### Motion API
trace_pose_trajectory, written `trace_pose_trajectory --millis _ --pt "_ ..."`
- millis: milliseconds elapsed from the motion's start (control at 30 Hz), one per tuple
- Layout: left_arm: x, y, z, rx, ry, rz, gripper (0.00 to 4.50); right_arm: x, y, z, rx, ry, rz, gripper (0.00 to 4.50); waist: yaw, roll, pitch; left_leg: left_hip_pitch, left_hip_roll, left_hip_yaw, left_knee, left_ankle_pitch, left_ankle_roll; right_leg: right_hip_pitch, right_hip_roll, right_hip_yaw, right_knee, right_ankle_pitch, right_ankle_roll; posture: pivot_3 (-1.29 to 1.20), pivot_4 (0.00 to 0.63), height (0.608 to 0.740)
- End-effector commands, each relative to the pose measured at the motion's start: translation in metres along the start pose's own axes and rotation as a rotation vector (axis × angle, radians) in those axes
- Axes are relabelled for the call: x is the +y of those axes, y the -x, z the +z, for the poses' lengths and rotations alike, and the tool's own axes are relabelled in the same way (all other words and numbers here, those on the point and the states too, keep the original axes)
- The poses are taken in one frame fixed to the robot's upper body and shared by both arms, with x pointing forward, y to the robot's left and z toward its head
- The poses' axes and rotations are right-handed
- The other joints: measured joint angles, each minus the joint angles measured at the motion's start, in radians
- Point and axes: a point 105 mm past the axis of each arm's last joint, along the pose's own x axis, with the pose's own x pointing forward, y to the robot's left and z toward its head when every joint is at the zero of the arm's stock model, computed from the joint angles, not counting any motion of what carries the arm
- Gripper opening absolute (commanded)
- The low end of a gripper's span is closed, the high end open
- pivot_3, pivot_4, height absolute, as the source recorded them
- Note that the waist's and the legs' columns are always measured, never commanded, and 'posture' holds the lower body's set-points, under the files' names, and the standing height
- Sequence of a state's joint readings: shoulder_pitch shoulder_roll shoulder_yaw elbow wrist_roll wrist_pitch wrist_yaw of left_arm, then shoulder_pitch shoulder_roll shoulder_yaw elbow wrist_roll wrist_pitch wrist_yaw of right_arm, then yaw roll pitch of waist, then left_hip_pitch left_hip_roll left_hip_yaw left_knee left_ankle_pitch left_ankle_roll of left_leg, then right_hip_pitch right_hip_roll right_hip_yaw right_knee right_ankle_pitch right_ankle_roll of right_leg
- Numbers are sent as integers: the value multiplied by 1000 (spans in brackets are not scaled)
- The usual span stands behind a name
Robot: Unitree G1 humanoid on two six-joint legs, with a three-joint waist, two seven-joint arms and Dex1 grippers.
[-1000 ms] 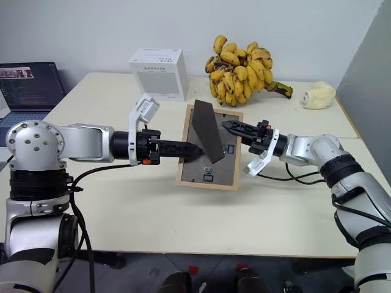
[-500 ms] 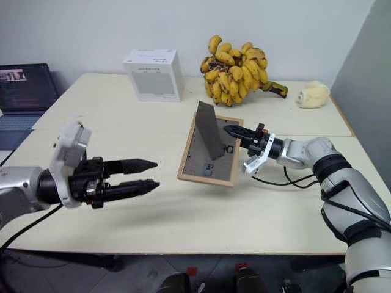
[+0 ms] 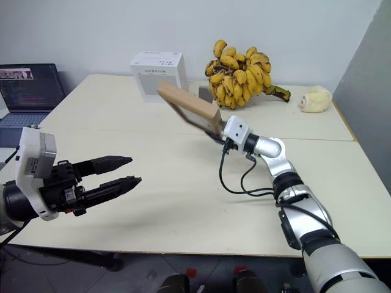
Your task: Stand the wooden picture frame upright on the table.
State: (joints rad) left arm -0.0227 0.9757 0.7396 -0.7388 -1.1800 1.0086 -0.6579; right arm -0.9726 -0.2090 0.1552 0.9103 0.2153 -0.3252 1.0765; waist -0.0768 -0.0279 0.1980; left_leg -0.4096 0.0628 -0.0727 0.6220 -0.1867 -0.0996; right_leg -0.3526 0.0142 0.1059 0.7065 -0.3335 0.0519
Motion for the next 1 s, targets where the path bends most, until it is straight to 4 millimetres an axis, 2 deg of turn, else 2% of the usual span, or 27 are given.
trace_pose_trajectory --millis 33,167,400,533,700,767,800,900,1000 --pt "4 8 12 -28 -47 43 3001 31 -1 21 -89 -249 221 1346 1 2 1 -1 0 -1 -1 0 0 -1 0 -2 0 -1 -1 0 150 740" --pt "6 10 14 -28 -48 51 3001 52 0 14 -67 -386 287 1346 1 4 2 -1 1 -2 -8 0 0 -5 1 -3 1 -2 -3 0 150 740" --pt "5 8 18 -29 -51 52 3001 74 -7 -19 -7 -521 249 1346 -4 3 2 -3 2 -2 -12 0 -1 -8 2 -4 0 -4 -6 0 150 740" --pt "1 4 20 -34 -56 39 3001 82 -7 -37 25 -569 216 1346 -4 3 2 -11 1 -2 -12 0 -1 -16 2 -4 0 -4 -6 0 150 740" --pt "1 2 22 -41 -57 40 3001 87 -4 -54 63 -602 184 1346 -5 3 2 -11 2 -2 -12 0 -1 -17 2 -4 1 -4 -6 0 150 740" --pt "2 1 22 -43 -57 43 3038 84 -2 -57 70 -615 163 1994 -5 3 2 -11 2 -2 -12 1 -1 -17 2 -4 1 -4 -6 0 150 740" --pt "3 1 23 -45 -56 44 3038 83 -2 -58 73 -610 155 2072 -6 3 2 -11 2 -2 -12 1 -1 -17 2 -4 1 -4 -6 0 150 740" --pt "5 0 22 -50 -59 49 3038 80 -1 -59 82 -588 137 2722 -5 3 2 -10 2 -2 -12 1 -1 -16 2 -4 1 -4 -6 0 150 740" --pt "6 -1 22 -59 -61 52 3038 78 0 -57 85 -575 130 2846 -5 3 2 -10 2 -2 -12 1 -1 -16 2 -4 1 -4 -6 0 150 740"
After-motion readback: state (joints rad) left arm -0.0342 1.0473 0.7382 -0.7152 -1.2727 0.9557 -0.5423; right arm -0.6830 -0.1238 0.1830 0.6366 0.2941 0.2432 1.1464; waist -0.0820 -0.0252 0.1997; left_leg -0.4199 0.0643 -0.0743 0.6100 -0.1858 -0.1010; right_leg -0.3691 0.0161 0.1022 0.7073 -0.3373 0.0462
